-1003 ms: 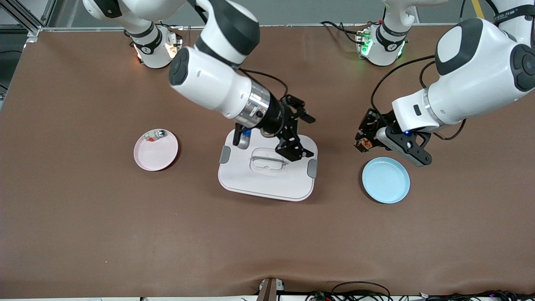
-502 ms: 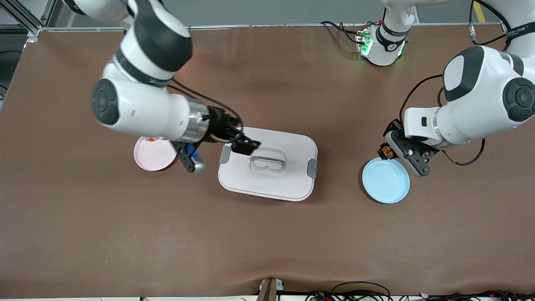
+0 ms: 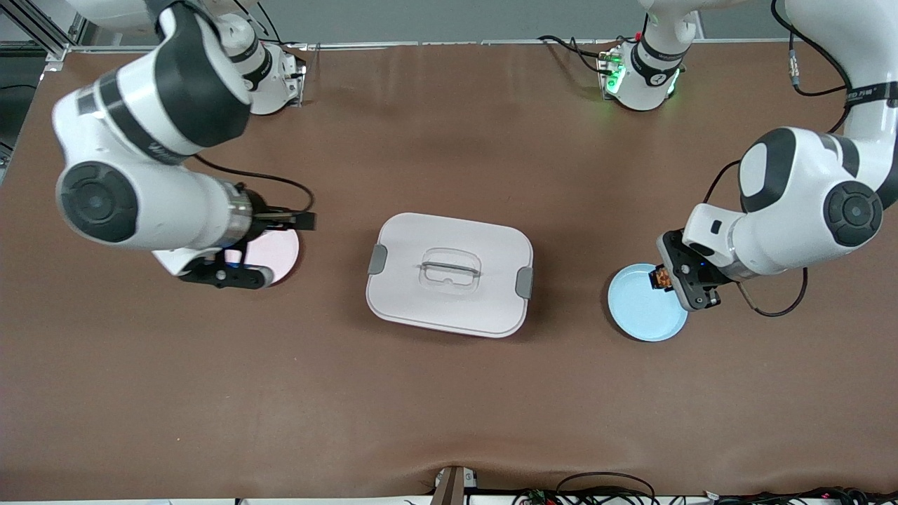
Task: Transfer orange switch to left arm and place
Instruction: 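Carry the switch over the blue dish while the right gripper retracts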
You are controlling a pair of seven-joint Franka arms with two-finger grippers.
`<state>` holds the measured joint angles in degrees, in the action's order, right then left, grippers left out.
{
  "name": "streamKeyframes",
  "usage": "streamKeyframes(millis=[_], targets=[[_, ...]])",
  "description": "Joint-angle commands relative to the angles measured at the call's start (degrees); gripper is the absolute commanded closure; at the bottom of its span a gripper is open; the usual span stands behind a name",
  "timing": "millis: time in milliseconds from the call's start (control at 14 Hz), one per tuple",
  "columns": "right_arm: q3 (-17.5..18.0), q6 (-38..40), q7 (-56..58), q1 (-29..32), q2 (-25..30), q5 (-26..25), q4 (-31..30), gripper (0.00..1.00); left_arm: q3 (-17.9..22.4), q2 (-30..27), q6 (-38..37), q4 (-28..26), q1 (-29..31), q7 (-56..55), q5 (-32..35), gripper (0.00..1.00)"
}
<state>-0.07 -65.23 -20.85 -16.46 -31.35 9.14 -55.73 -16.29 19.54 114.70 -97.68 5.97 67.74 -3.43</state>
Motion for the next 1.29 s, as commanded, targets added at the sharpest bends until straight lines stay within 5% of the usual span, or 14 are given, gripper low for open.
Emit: streamKeyframes(millis=[0,645,1218], targets=[[0.95,5.61,8.7,5.11,1.2,-3.42,-0.7,0.0,-0.32,-1.35,6.74,-6.18,1.5,6.59,0.97,1.0],[0.95,12.13,21.55,19.7,3.31,-7.82,-0.79,0.0,-0.32,4.01,26.7,-15.16,3.43,19.62,4.46,1.0],[1.03,11.26,20.58,20.59,4.63,-8.61,-0.79,0.0,-0.32,6.48,39.81,-22.19,3.43,19.8,7.82,1.0]])
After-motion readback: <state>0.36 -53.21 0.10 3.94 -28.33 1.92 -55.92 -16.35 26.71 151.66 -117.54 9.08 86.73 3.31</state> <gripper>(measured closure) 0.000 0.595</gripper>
